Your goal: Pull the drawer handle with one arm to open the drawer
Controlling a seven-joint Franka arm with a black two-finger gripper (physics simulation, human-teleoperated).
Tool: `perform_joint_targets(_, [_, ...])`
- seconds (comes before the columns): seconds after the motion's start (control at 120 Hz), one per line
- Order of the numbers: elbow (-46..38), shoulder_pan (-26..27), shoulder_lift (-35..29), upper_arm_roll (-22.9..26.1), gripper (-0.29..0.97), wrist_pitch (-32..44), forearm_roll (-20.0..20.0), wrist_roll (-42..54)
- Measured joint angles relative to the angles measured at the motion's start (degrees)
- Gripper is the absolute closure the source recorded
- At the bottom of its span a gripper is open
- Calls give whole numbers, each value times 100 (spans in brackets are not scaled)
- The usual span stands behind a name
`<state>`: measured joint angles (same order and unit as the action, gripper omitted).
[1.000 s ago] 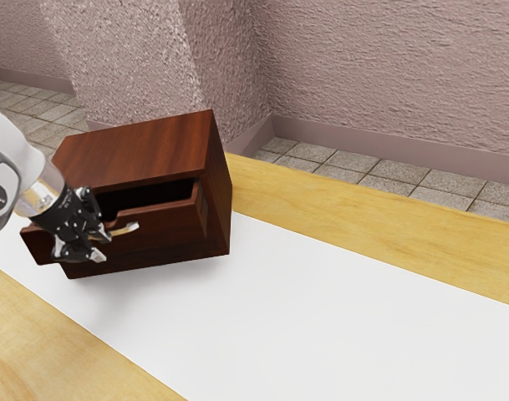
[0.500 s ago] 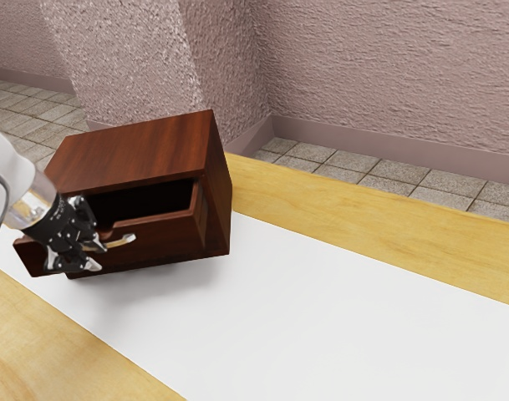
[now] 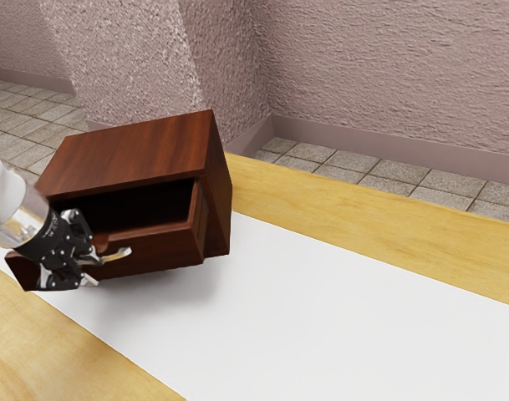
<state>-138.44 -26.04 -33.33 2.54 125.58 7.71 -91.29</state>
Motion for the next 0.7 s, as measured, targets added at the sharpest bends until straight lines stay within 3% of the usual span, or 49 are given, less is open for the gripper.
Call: perform_joint_targets(0.7, [-367, -2, -537, 43, 57, 29, 24, 16])
